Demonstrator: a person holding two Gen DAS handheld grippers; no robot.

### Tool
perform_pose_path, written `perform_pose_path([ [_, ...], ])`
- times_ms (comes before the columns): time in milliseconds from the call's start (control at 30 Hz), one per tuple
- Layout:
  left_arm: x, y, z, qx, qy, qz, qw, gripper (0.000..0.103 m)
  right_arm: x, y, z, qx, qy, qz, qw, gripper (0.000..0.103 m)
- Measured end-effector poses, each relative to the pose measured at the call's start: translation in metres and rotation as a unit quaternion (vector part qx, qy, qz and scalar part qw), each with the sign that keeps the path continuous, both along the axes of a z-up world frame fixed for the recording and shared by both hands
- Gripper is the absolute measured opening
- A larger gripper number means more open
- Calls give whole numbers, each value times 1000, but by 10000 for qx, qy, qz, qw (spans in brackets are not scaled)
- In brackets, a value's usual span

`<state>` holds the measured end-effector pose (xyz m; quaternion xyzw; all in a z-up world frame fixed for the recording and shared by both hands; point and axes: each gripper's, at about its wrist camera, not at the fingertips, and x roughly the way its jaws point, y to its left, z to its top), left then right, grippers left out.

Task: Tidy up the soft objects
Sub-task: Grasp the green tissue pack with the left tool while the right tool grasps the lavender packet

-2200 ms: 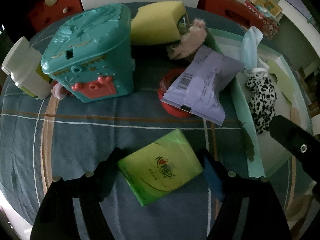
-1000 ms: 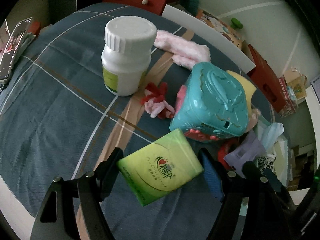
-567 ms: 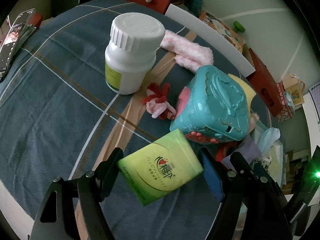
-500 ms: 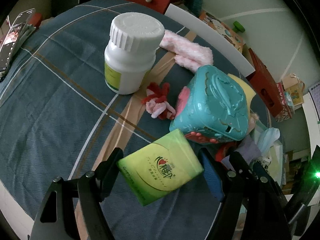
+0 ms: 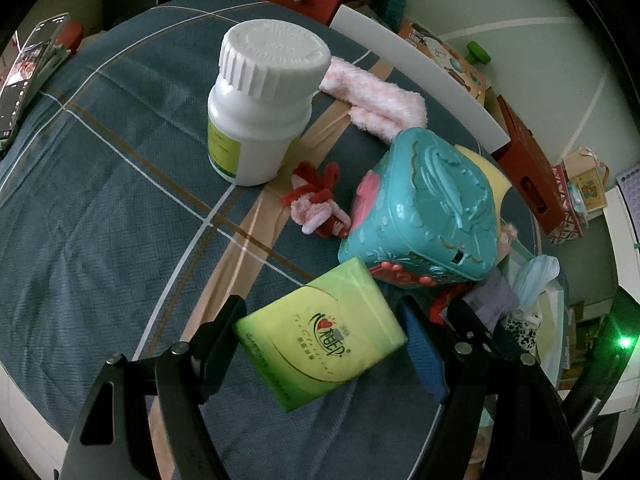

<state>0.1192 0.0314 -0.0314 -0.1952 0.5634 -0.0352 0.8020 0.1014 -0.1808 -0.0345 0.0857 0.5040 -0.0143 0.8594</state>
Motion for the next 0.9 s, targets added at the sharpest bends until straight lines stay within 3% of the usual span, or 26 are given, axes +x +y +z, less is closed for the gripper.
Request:
perform_pose_path([
  [333,-1,1,5,-19,-98,22,9999,78,-8,-9,7,303,-79,-30,9995,61],
  [400,-1,1,7,-13,-137,18,9999,78,-11,-9,10,311,-116,-23,9994,51],
  [900,-8,-3,20,37,-355,22,9994,78,-25,-16,31,526,-385,-69,9978,51],
])
